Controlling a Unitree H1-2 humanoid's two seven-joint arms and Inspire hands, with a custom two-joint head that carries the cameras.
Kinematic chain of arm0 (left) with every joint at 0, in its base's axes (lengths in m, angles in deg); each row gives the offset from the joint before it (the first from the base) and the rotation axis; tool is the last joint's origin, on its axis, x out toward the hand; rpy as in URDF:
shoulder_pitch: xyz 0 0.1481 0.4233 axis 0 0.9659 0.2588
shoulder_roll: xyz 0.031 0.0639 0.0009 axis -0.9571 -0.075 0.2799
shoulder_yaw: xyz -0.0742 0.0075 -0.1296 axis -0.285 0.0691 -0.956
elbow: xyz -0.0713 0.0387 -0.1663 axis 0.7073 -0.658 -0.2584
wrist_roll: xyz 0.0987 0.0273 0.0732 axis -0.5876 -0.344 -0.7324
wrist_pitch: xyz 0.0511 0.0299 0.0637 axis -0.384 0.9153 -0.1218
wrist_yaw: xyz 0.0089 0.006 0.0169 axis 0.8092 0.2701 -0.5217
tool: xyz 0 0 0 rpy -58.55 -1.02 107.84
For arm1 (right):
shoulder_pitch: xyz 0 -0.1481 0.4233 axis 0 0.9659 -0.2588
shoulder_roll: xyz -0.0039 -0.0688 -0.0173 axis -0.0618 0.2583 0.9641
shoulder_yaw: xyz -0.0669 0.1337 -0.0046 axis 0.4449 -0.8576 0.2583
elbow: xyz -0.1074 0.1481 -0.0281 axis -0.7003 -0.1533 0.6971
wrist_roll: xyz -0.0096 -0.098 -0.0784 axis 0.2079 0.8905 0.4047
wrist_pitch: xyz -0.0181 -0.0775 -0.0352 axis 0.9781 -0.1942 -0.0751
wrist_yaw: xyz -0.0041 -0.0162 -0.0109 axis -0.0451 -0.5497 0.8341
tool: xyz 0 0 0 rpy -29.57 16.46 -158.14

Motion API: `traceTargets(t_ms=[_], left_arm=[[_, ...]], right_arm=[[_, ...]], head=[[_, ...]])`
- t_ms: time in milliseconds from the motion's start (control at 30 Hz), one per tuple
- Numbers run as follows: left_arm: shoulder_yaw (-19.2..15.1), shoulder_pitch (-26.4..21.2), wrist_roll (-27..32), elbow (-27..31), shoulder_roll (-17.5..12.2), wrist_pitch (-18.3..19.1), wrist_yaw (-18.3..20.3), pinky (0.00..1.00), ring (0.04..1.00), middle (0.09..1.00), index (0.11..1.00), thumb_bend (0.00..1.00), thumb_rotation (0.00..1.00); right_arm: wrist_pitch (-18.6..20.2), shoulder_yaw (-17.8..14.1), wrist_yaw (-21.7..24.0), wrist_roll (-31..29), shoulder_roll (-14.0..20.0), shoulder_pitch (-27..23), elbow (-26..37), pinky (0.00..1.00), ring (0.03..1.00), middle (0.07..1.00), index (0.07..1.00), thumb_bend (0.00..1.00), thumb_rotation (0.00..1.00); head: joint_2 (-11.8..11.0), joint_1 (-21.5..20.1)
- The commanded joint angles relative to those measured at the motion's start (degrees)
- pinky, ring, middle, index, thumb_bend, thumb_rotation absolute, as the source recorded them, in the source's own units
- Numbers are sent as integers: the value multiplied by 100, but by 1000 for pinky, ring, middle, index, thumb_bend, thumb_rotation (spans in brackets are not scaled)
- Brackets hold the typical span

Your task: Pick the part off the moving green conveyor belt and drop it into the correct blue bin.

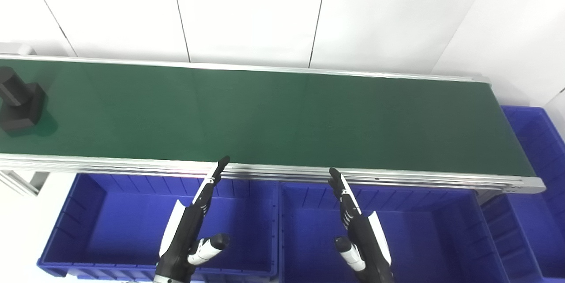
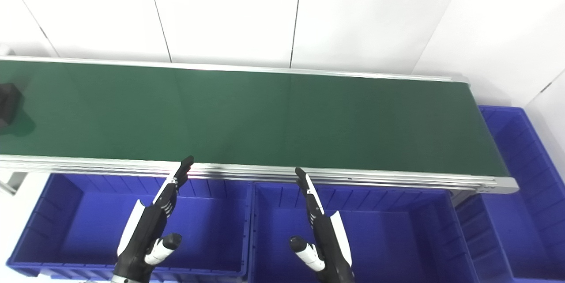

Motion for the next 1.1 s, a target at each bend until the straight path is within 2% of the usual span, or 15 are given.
traceTargets(t_ms=[0,567,1067], left_arm=[[30,-27,35,61,-24,-104,-14,1000,1000,990,961,828,970],[65,-36,128,-35,-37,-119,13,994,1000,983,964,794,964],[120,-30,125,-78,-91,-67,46,983,997,985,962,798,959]], right_arm=[[10,23,7,-9,-32,-24,64,1000,985,994,981,926,951],[-2,28,-20,31,-66,-59,-48,1000,970,987,974,953,946],[-83,27,-75,115,-105,-97,-208,962,943,974,969,934,939]], head=[[1,2],[-8,15],[-11,-23]])
